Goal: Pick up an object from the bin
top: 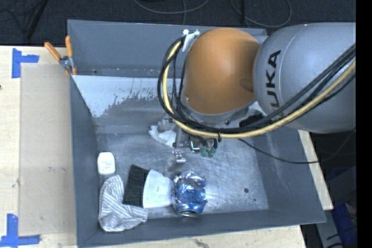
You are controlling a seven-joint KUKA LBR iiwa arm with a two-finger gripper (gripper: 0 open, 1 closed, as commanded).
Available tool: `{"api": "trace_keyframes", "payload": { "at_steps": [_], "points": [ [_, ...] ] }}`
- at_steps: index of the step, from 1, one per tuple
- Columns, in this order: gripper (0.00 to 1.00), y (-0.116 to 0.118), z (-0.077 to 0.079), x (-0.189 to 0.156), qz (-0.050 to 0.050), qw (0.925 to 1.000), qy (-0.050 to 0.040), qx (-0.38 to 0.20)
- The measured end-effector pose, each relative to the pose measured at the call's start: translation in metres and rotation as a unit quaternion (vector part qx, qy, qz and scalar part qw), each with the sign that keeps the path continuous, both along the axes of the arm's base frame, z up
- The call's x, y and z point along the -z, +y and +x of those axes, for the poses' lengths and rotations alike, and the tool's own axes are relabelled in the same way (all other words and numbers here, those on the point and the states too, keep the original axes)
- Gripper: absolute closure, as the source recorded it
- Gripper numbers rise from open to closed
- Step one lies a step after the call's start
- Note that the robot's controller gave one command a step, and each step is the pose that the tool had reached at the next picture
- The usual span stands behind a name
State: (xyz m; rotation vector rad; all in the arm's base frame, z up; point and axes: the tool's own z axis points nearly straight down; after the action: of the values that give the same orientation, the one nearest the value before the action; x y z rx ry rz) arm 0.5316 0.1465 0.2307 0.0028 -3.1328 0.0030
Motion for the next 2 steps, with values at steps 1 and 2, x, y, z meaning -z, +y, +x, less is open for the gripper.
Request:
{"api": "trace_keyframes", "payload": {
  "at_steps": [1, 2],
  "points": [
    [0.0, 0.0, 0.002, -0.004, 0.001, 1.0, -0.0036, 0.001],
    [0.0, 0.029, -0.004, 0.048, 0.001, 0.9986, -0.0052, -0.052]
  ]
}}
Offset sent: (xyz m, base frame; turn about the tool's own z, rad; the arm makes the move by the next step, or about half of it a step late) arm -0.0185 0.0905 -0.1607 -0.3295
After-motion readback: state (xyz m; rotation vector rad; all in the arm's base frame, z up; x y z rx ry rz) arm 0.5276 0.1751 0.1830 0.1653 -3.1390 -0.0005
